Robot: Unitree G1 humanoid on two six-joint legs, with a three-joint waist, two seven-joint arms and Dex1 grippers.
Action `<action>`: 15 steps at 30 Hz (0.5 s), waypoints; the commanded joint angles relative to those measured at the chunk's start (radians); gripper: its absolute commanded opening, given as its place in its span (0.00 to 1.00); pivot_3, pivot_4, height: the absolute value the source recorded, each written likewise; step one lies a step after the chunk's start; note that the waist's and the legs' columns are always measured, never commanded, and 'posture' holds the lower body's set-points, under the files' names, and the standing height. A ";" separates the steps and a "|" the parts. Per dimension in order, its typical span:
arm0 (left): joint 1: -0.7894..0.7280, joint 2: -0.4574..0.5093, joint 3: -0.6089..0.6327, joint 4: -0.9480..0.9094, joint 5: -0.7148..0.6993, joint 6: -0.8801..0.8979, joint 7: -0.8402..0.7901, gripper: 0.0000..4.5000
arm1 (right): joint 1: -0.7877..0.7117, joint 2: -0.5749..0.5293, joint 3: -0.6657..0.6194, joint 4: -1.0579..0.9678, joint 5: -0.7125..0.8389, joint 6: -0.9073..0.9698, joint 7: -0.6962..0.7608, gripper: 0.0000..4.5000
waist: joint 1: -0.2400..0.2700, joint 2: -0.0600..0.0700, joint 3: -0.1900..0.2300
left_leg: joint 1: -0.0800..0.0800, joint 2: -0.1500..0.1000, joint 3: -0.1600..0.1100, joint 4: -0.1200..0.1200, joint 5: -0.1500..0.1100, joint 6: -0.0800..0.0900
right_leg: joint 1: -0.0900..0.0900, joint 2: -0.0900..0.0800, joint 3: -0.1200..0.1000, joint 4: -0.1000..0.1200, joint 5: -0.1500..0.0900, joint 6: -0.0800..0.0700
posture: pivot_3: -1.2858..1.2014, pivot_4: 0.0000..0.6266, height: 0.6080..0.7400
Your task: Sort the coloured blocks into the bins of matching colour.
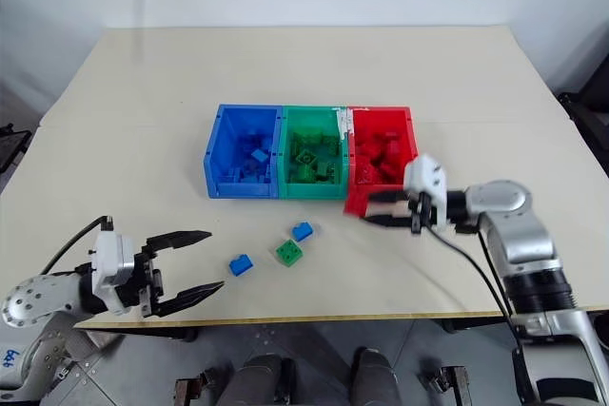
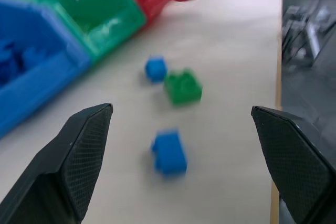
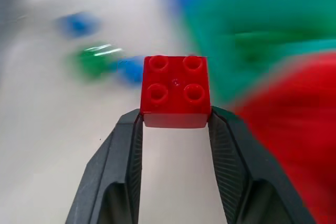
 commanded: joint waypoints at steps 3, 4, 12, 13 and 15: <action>-0.085 -0.023 -0.036 -0.030 -0.029 0.054 0.057 1.00 | -0.142 0.039 -0.074 0.182 -0.044 -0.016 -0.169 0.48 | -0.001 0.000 0.000 | 0.000 0.000 0.001 0.000 0.000 0.000 | 0.000 0.000 0.000 0.000 0.000 0.000 | 0.52 0.24 1.00; -0.099 -0.025 -0.042 -0.026 -0.023 0.056 0.060 1.00 | -0.165 0.047 -0.074 0.212 -0.052 -0.014 -0.186 0.54 | -0.002 0.000 0.000 | 0.000 0.000 0.001 0.000 0.000 0.000 | 0.000 0.001 0.000 0.000 0.000 0.000 | 0.52 0.24 1.00; -0.087 -0.019 -0.010 0.015 0.015 0.052 0.107 1.00 | -0.116 0.047 -0.075 0.150 -0.018 -0.058 -0.064 0.99 | 0.002 0.000 0.000 | -0.001 0.000 0.001 0.000 0.000 0.000 | -0.001 0.001 -0.001 0.000 0.000 0.000 | 0.52 0.24 1.00; -0.082 -0.018 -0.003 0.020 0.017 0.049 0.109 1.00 | -0.104 0.043 -0.085 0.132 -0.004 -0.058 -0.048 0.99 | 0.003 0.000 0.000 | -0.001 0.000 0.001 0.000 0.000 0.000 | 0.000 0.001 -0.001 0.000 0.000 0.000 | 0.52 0.24 1.00; -0.054 -0.005 0.046 0.052 0.020 0.023 0.094 1.00 | -0.040 0.009 -0.127 0.068 0.038 -0.101 0.024 0.99 | 0.003 0.000 0.000 | -0.001 0.000 0.001 0.000 0.000 0.000 | 0.000 0.001 -0.001 0.000 0.000 0.000 | 0.52 0.24 1.00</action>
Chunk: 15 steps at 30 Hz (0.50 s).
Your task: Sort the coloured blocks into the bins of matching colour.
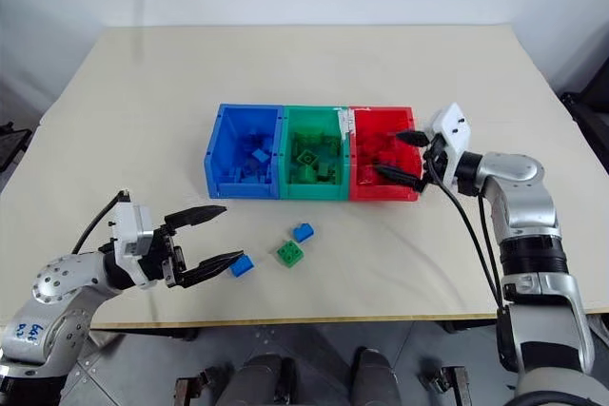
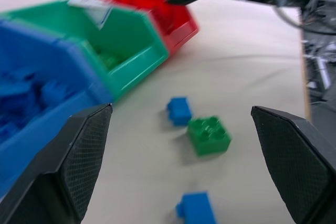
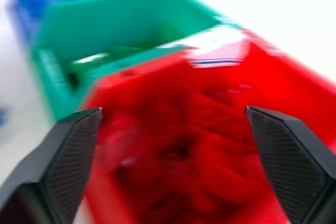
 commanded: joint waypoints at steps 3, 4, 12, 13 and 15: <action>0.071 0.044 0.132 0.084 0.030 -0.082 -0.034 1.00 | 0.164 -0.098 -0.113 -0.172 0.094 -0.125 0.167 0.99 | 0.002 0.000 0.000 | 0.000 0.000 -0.001 0.000 0.000 0.000 | 0.000 0.000 0.000 0.000 0.000 0.000 | 0.52 0.24 1.00; 0.080 0.057 0.145 0.107 0.044 -0.099 -0.042 1.00 | 0.212 -0.108 -0.122 -0.190 0.099 -0.163 0.201 0.99 | 0.003 0.000 0.000 | 0.000 0.000 0.000 0.000 0.000 0.000 | 0.000 0.000 0.000 -0.001 0.000 0.000 | 0.52 0.24 1.00; 0.078 0.132 0.143 0.132 0.054 -0.080 -0.095 1.00 | 0.443 -0.169 -0.172 -0.307 0.181 -0.093 0.277 0.99 | 0.000 0.000 0.000 | 0.001 0.001 0.002 0.000 0.000 0.001 | 0.001 -0.001 0.000 0.000 0.000 0.000 | 0.52 0.24 1.00; 0.070 0.136 0.125 0.104 0.047 -0.059 -0.096 1.00 | 0.457 -0.169 -0.173 -0.312 0.180 -0.094 0.274 0.99 | -0.001 0.000 0.000 | 0.002 0.001 0.002 0.000 0.000 0.001 | 0.001 -0.001 0.000 0.000 0.000 0.000 | 0.52 0.24 1.00; 0.047 0.148 0.080 0.045 0.049 0.002 -0.081 1.00 | 0.474 -0.166 -0.173 -0.320 0.176 -0.113 0.273 0.99 | 0.001 0.000 0.000 | 0.002 0.001 0.001 0.000 0.000 0.001 | 0.001 -0.001 0.000 0.000 0.000 0.000 | 0.52 0.24 1.00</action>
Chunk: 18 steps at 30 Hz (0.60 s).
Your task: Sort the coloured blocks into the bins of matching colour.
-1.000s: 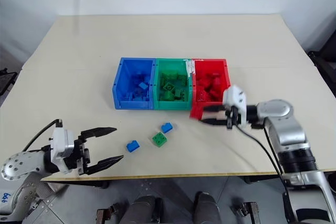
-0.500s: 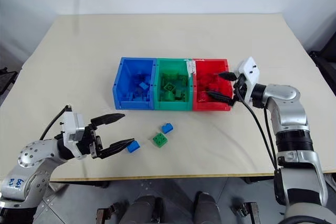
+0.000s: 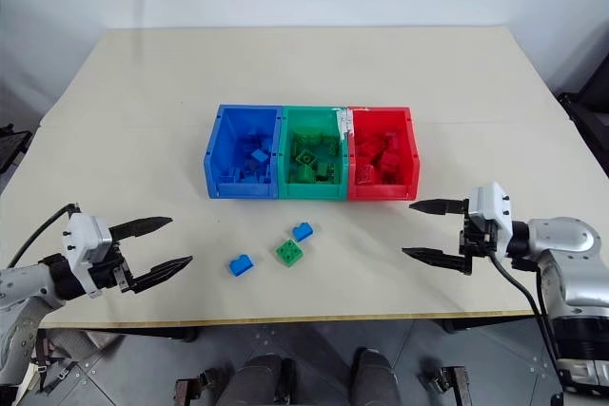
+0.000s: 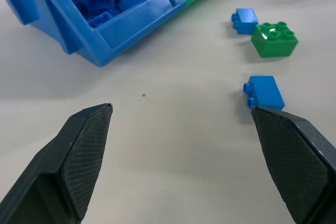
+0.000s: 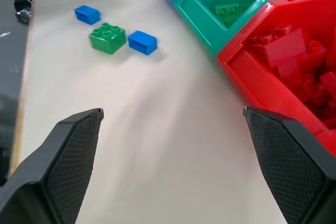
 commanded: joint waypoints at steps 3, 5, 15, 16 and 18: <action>-0.095 0.005 -0.127 -0.193 -0.056 0.165 0.035 1.00 | 0.027 0.001 -0.030 -0.062 0.024 -0.033 -0.002 0.99 | 0.005 0.000 0.000 | 0.000 0.000 -0.001 0.000 0.000 0.000 | 0.000 0.000 0.000 0.000 0.000 0.000 | 0.52 0.24 1.00; -0.166 -0.015 -0.224 -0.235 -0.010 0.252 0.103 1.00 | 0.033 0.007 -0.025 -0.082 0.030 -0.029 -0.009 0.99 | 0.007 0.000 0.000 | 0.000 0.000 -0.001 0.000 0.000 0.000 | 0.000 0.000 0.001 0.000 0.000 0.000 | 0.52 0.24 1.00; -0.540 -0.241 -0.551 -0.196 0.123 0.678 0.395 1.00 | 0.100 0.016 -0.012 -0.190 0.038 0.005 -0.062 0.99 | 0.028 0.000 0.000 | -0.001 -0.001 0.000 0.002 0.000 0.000 | 0.000 0.001 0.001 0.002 0.000 0.000 | 0.52 0.24 1.00; -0.563 -0.258 -0.563 -0.185 0.126 0.709 0.410 1.00 | 0.109 0.016 -0.014 -0.202 0.041 0.010 -0.067 0.99 | 0.027 0.000 0.000 | -0.001 -0.001 0.000 0.002 0.001 0.000 | 0.001 0.001 0.001 0.001 0.000 0.000 | 0.52 0.24 1.00; -0.622 -0.294 -0.590 -0.156 0.147 0.796 0.459 1.00 | 0.126 0.016 -0.016 -0.225 0.045 0.018 -0.077 0.99 | 0.027 0.000 0.000 | -0.001 -0.001 0.000 0.002 0.001 0.000 | 0.001 0.001 0.001 0.001 0.000 0.000 | 0.52 0.24 1.00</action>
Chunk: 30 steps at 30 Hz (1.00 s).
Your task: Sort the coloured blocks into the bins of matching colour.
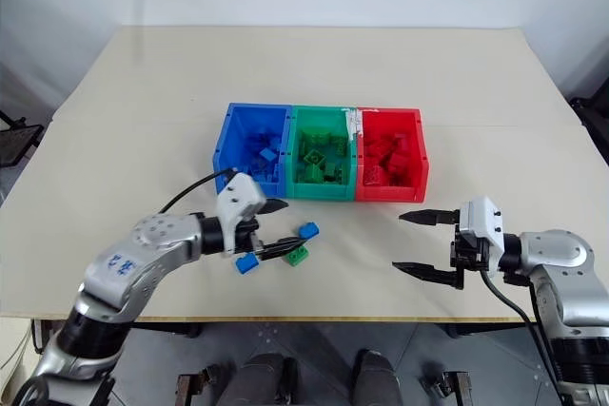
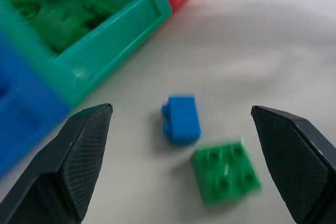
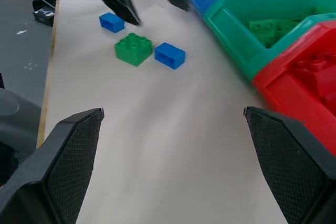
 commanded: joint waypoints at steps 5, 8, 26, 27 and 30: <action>-0.168 -0.072 -0.118 0.096 0.101 0.174 0.105 1.00 | 0.043 0.005 -0.025 -0.091 0.032 0.016 -0.043 0.99 | 0.000 0.000 0.000 | 0.000 0.000 0.000 0.000 0.000 0.000 | 0.000 0.001 0.000 0.000 0.000 0.000 | 0.52 0.24 1.00; -0.202 -0.088 -0.149 0.141 0.133 0.172 0.117 1.00 | 0.054 0.010 -0.027 -0.108 0.034 0.015 -0.060 0.99 | 0.000 0.000 0.000 | 0.000 0.000 0.000 0.000 0.000 0.000 | 0.000 0.001 0.000 0.000 0.000 0.000 | 0.52 0.24 1.00; -0.208 -0.079 -0.197 0.140 0.137 0.197 0.030 0.21 | 0.076 -0.007 -0.033 -0.122 0.044 0.012 -0.066 1.00 | 0.002 0.000 0.000 | 0.000 0.000 -0.001 0.001 0.001 0.000 | 0.001 0.001 0.000 0.000 0.000 0.000 | 0.52 0.24 1.00; -0.204 -0.087 -0.174 0.137 0.130 0.193 0.034 0.21 | 0.072 -0.005 -0.032 -0.114 0.041 0.007 -0.065 1.00 | 0.002 0.000 0.000 | 0.000 0.000 -0.001 0.001 0.001 0.000 | 0.001 0.001 0.000 0.000 0.000 0.000 | 0.52 0.24 1.00; -0.186 -0.092 -0.120 0.125 0.117 0.125 0.017 0.21 | 0.059 0.005 -0.033 -0.092 0.036 -0.008 -0.072 1.00 | 0.001 0.000 0.000 | 0.000 0.000 -0.001 0.001 0.001 0.000 | 0.001 0.001 0.000 0.000 0.000 0.000 | 0.52 0.24 1.00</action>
